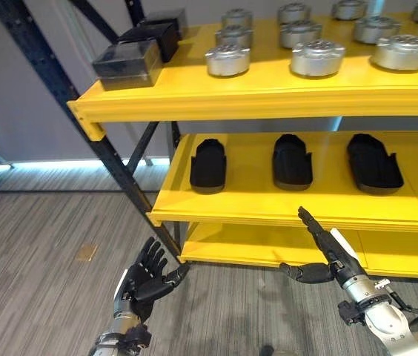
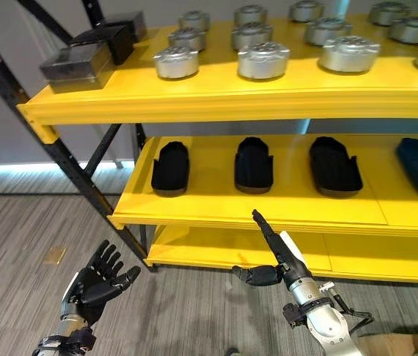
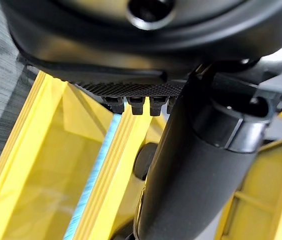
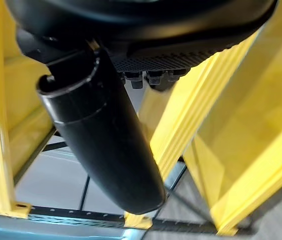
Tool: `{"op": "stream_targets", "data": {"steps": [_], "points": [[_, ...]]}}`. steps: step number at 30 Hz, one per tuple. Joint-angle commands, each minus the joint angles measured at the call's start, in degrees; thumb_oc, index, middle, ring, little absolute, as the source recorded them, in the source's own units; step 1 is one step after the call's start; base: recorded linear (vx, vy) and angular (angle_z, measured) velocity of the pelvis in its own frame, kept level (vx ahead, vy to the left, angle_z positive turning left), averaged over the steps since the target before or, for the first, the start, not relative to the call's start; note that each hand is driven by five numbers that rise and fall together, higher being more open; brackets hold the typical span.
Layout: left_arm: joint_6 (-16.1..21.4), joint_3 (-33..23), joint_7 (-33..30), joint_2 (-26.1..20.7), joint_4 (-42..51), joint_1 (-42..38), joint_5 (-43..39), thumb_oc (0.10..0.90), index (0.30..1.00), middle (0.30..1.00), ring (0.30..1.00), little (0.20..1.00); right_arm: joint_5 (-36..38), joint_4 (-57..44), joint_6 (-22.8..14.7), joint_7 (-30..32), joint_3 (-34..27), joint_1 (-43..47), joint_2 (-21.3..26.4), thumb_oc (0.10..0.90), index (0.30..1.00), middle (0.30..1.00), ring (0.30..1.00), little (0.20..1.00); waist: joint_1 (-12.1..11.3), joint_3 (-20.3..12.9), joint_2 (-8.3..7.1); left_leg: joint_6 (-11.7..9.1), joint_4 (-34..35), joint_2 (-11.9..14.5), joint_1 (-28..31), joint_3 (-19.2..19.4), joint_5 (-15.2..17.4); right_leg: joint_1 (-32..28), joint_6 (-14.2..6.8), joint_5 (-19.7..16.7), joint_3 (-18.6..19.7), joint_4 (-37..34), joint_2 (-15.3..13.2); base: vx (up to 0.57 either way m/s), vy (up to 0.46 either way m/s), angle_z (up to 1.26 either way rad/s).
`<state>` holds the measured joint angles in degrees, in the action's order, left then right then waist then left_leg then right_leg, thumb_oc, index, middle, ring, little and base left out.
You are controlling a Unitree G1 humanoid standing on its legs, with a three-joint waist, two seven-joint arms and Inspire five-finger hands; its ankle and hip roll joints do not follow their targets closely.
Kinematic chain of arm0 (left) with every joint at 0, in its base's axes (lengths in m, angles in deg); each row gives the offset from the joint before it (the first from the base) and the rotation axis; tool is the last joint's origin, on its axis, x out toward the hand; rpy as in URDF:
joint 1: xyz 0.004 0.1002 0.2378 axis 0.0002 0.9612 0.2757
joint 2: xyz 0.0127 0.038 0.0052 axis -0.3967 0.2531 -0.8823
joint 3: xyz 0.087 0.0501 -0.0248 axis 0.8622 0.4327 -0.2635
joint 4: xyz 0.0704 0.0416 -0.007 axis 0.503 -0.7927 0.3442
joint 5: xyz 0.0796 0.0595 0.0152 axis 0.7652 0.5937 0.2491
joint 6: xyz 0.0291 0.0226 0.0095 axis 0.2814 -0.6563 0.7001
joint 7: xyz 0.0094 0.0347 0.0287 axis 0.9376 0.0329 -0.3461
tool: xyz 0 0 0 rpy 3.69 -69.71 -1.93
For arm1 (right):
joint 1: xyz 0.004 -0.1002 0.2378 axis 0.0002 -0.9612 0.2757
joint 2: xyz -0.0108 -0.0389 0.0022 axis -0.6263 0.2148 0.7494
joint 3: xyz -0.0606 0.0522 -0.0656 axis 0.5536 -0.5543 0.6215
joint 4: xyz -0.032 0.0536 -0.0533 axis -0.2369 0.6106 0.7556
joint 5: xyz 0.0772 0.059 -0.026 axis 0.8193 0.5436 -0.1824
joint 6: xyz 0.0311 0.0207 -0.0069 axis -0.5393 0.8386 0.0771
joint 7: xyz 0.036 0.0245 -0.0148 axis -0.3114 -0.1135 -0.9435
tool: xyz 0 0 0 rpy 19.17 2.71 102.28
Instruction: Move parts from the plastic box to the shelf.
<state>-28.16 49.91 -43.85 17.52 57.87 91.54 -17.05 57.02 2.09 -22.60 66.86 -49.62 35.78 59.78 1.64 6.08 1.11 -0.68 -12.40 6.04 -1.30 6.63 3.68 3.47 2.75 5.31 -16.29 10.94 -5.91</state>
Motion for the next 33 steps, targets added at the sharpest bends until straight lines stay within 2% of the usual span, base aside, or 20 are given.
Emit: {"op": "stream_targets", "data": {"steps": [1, 3, 8, 19, 33], "points": [[4.89, -3.89, 1.36, -0.18, 4.61, -2.44, -1.14, 0.900, 1.000, 1.000, 1.000, 1.000, 6.06, -4.43, -4.41, -1.05, -0.85, 4.27, -0.46, 0.900, 1.000, 1.000, 1.000, 1.000, 0.90, -2.06, -0.55, -1.82, 5.80, -0.38, 2.06, -0.95, -1.52, -3.40, -5.79, -3.26, 3.93, -7.02, 1.89, 0.01, 0.122, 0.47], [4.79, -3.60, 1.41, 0.03, 3.62, -2.68, -0.30, 0.900, 1.000, 1.000, 1.000, 1.000, 7.26, -3.97, -4.25, -1.78, -0.92, 3.73, -1.27, 0.900, 1.000, 1.000, 1.000, 1.000, 1.09, -3.48, -0.50, -1.81, 10.93, -1.09, 3.37, -1.30, -2.86, -3.51, -6.44, -4.35, 3.04, -8.29, 1.35, 0.02, 0.127, 0.27], [5.27, -4.31, 0.98, 0.27, 1.05, -2.88, 2.00, 0.900, 1.000, 1.000, 1.000, 1.000, 7.64, -1.43, -3.16, -2.96, -0.58, 3.18, -2.22, 0.900, 1.000, 1.000, 1.000, 1.000, 0.29, -4.64, -1.09, -1.20, 16.45, -2.90, 4.76, -2.37, -4.21, -3.19, -8.05, -6.45, 2.77, -9.65, -0.12, -0.01, 0.124, 0.10], [5.34, -2.56, -1.76, 0.03, -2.50, -6.15, 5.37, 0.900, 1.000, 1.000, 1.000, 1.000, 8.13, 2.21, -1.27, -2.91, 1.44, 3.07, -4.42, 0.900, 1.000, 1.000, 1.000, 1.000, -0.50, -4.50, -2.38, 0.50, 16.77, -4.87, 5.03, -2.36, -3.22, -2.69, -10.12, -8.20, 3.92, -9.56, -2.40, -0.01, 0.080, 0.01], [5.07, -0.75, -2.12, -0.72, -3.28, -6.88, 7.47, 0.900, 1.000, 1.000, 1.000, 1.000, 7.74, 1.99, -1.04, -2.68, 1.57, 1.60, -4.31, 0.900, 1.000, 1.000, 1.000, 1.000, 0.74, -5.60, -2.72, 0.69, 17.01, -4.55, 7.28, 0.20, -2.21, -4.05, -10.53, -9.05, 6.73, -11.75, -1.98, 0.03, 0.003, -0.13]]}}
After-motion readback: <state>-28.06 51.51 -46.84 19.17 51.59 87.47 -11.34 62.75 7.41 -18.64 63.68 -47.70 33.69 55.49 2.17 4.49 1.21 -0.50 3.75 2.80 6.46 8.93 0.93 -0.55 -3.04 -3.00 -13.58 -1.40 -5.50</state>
